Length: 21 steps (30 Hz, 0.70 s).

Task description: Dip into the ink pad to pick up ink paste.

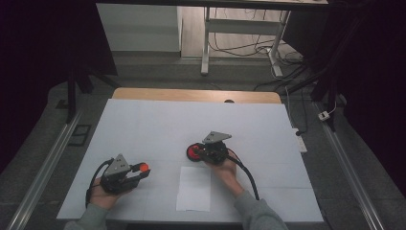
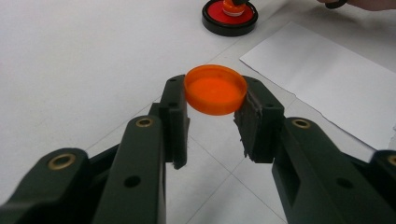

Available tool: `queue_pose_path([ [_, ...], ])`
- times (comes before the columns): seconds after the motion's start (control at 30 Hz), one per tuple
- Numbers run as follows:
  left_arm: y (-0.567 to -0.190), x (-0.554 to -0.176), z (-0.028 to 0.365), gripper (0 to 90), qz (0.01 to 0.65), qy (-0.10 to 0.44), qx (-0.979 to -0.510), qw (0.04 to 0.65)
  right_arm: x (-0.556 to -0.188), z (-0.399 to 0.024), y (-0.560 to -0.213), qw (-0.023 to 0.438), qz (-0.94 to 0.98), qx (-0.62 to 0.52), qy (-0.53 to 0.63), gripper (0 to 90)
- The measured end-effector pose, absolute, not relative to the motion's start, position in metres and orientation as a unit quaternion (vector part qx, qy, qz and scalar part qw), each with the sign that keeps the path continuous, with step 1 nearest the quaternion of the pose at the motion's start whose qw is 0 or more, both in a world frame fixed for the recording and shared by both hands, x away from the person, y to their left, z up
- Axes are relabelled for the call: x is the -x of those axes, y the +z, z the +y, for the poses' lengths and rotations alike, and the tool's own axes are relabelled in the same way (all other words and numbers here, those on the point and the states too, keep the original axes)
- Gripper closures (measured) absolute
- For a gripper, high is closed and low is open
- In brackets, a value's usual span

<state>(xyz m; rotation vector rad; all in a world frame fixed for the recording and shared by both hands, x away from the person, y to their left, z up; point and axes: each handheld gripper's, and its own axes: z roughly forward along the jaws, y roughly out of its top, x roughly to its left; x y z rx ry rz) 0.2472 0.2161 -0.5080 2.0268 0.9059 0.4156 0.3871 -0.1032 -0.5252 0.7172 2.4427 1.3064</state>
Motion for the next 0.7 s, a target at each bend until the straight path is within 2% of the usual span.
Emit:
queue_pose_path([
  [0.2, -0.508, -0.247, 0.217, 64.6, 0.361, 0.167, -0.811, 0.429, -0.385, -0.108, -0.516, 0.158, 0.829, -0.248, 0.476, 72.2],
  [0.47, -0.508, -0.247, 0.217, 64.6, 0.361, 0.167, -0.811, 0.429, -0.386, -0.116, -0.507, 0.158, 0.818, -0.253, 0.492, 72.2],
  [0.7, -0.508, -0.247, 0.217, 64.6, 0.361, 0.167, -0.811, 0.428, -0.39, -0.113, -0.513, 0.155, 0.823, -0.252, 0.485, 72.2],
])
